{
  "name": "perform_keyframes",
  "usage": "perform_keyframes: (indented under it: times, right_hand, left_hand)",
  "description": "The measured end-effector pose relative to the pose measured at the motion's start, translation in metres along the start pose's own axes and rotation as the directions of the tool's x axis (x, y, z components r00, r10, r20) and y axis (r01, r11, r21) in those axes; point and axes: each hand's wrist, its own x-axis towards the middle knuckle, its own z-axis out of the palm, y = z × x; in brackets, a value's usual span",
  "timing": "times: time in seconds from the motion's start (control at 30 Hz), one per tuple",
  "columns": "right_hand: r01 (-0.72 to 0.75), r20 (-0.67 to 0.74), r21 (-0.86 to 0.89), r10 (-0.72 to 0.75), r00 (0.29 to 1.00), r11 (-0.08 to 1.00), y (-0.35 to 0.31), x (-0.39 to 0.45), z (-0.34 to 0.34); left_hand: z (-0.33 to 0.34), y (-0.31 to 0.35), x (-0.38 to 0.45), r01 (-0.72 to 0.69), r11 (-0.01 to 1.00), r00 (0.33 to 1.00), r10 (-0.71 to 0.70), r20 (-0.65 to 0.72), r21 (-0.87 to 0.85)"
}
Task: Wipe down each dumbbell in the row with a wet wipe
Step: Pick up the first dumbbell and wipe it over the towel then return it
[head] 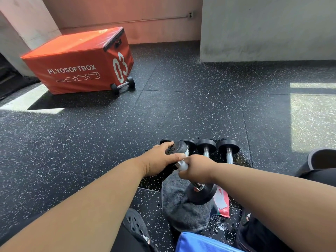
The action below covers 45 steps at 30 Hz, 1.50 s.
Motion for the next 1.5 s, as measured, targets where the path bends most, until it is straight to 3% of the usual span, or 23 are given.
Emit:
perform_keyframes:
  times: [0.3, 0.5, 0.67, 0.8, 0.97, 1.2, 1.37, 1.5]
  right_hand:
    - [0.034, 0.132, -0.003, -0.033, 0.991, 0.999, 0.011, -0.004, -0.007]
    - [0.086, -0.095, 0.049, -0.081, 0.992, 0.995, -0.001, -0.010, -0.009]
    - [0.079, -0.118, 0.288, -0.046, 0.992, 0.954, -0.006, -0.015, -0.005]
    - [0.061, -0.196, 0.158, -0.030, 0.980, 0.986, -0.006, -0.018, -0.006]
    - [0.048, -0.157, 0.152, -0.024, 0.987, 0.987, 0.006, -0.013, 0.004]
    - [0.045, -0.286, 0.183, 0.009, 0.958, 0.982, 0.012, -0.014, 0.004]
    - [0.059, -0.210, 0.270, -0.001, 0.978, 0.961, 0.011, -0.014, 0.001]
    - [0.084, -0.179, 0.199, -0.048, 0.983, 0.976, 0.015, -0.012, -0.001]
  left_hand:
    - [-0.003, -0.003, -0.003, 0.024, 0.995, 1.000, -0.023, 0.012, -0.094]
    - [-0.005, -0.006, -0.004, 0.047, 0.994, 0.999, -0.047, 0.003, -0.099]
    - [-0.005, -0.001, -0.008, 0.049, 0.995, 0.999, -0.049, -0.003, -0.091]
    - [-0.004, 0.002, -0.009, 0.032, 0.995, 0.999, -0.033, -0.003, -0.095]
    - [-0.005, 0.002, -0.009, 0.032, 0.997, 0.999, -0.033, -0.006, -0.075]
    - [-0.005, 0.000, -0.009, 0.023, 0.997, 1.000, -0.024, -0.020, -0.074]
    - [-0.005, 0.001, -0.010, 0.029, 0.998, 0.999, -0.030, -0.018, -0.049]
    - [-0.006, 0.001, -0.012, 0.033, 0.999, 0.999, -0.033, -0.026, -0.023]
